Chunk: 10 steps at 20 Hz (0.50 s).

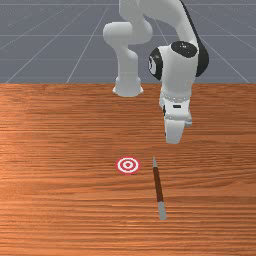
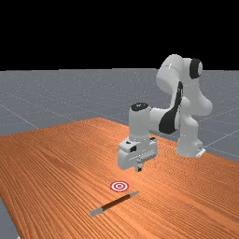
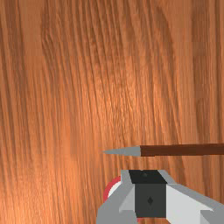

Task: Pick up the pen and put it to the marker

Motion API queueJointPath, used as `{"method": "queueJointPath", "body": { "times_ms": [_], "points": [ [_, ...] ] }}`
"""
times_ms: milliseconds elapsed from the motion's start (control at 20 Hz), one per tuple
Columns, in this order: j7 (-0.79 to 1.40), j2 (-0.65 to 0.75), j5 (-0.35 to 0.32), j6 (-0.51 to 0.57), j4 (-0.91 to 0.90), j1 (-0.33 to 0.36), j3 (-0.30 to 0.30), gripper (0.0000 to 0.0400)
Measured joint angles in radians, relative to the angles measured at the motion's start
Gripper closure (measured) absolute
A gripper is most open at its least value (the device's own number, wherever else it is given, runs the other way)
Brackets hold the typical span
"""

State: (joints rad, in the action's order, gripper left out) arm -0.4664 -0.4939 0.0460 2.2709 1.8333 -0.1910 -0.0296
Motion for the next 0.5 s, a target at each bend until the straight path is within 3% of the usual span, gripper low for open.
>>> {"method": "queueJointPath", "body": {
  "times_ms": [300,500],
  "points": [
    [0.241,-0.117,0.004,-0.083,-0.198,-0.161,-0.031,0.0400],
    [0.177,-0.152,0.028,-0.063,-0.230,-0.174,-0.045,0.0400]
  ]
}}
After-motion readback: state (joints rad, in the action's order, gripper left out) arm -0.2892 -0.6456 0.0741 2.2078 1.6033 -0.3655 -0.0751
